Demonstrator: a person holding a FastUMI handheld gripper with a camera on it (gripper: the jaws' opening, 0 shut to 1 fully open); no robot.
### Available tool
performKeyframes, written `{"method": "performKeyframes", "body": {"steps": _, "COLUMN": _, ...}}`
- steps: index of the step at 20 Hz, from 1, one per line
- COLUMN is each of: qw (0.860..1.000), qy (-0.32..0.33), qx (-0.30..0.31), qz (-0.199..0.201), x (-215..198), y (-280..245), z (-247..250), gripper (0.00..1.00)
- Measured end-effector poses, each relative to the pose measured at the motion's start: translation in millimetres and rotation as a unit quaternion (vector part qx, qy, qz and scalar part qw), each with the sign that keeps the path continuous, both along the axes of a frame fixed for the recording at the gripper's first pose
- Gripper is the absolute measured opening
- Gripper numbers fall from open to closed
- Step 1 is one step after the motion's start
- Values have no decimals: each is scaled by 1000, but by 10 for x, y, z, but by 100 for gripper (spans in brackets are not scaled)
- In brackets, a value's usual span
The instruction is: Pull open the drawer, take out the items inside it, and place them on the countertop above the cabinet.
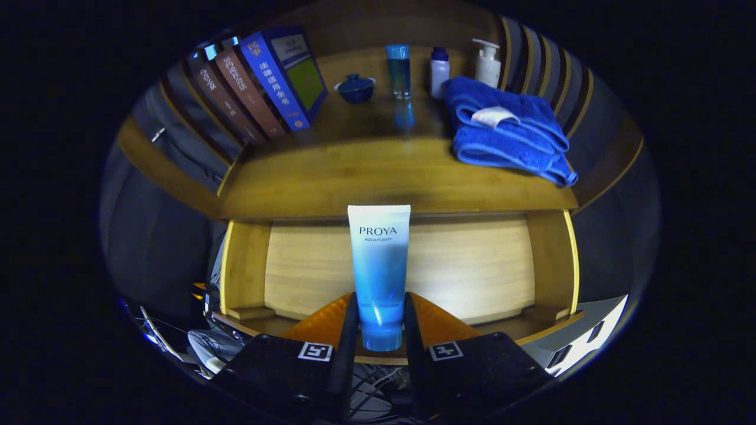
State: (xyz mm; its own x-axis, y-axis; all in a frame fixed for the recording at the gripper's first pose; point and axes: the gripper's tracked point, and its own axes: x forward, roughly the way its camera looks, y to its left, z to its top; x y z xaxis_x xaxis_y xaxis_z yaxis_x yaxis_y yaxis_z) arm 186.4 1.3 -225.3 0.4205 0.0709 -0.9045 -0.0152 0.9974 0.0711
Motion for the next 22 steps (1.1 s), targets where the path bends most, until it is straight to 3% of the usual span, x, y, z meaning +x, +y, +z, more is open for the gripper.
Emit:
{"method": "performKeyframes", "body": {"steps": 4, "qw": 1000, "qy": -11, "qx": -16, "qz": 3, "x": 475, "y": 10, "z": 138, "gripper": 44}}
{"method": "performKeyframes", "body": {"steps": 12, "qw": 1000, "qy": 5, "qx": -27, "qz": 8, "x": 1282, "y": 26, "z": -54, "gripper": 44}}
{"method": "performKeyframes", "body": {"steps": 22, "qw": 999, "qy": 32, "qx": -18, "qz": 2, "x": 1548, "y": 23, "z": -324, "gripper": 44}}
